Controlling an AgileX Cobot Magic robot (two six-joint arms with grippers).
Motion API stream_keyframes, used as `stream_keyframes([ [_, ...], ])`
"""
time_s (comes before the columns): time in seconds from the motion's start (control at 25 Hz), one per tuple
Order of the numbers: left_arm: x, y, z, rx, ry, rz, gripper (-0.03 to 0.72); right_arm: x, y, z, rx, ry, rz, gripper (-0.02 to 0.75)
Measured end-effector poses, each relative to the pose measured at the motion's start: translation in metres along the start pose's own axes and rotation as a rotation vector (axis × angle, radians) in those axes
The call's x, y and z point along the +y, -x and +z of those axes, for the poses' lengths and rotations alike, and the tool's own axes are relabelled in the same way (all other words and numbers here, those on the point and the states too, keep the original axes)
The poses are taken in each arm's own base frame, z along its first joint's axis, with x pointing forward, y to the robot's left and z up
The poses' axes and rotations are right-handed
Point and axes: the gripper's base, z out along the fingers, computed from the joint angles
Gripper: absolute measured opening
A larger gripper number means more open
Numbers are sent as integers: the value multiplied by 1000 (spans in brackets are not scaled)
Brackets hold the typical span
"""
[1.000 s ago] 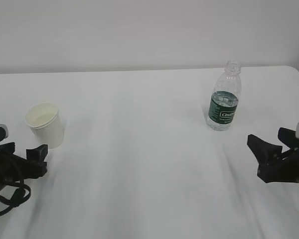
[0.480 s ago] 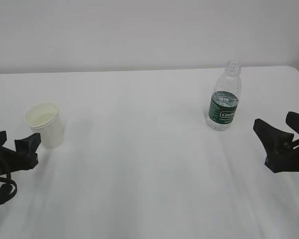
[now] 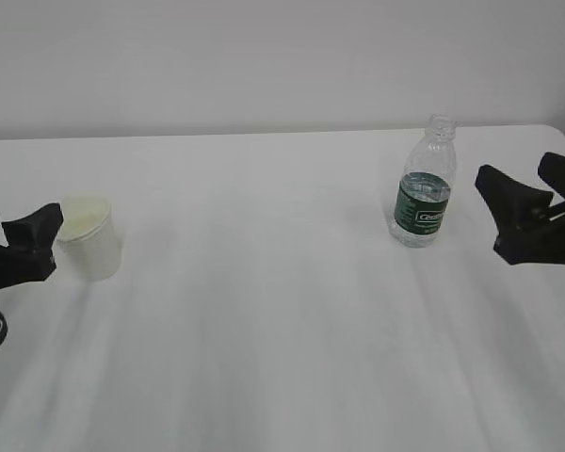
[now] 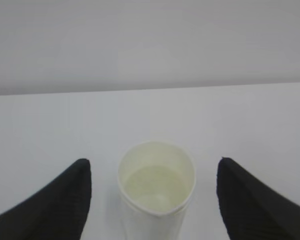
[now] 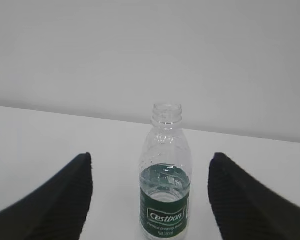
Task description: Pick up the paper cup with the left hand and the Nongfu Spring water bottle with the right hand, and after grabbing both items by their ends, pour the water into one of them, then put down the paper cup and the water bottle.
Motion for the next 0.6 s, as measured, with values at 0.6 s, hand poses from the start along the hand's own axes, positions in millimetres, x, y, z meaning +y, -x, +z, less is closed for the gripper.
stream_keyframes([
  [0.6, -6, 71, -26, -147, -67, -66, 546, -3, 74, -16, -19, -10, -52, 531],
])
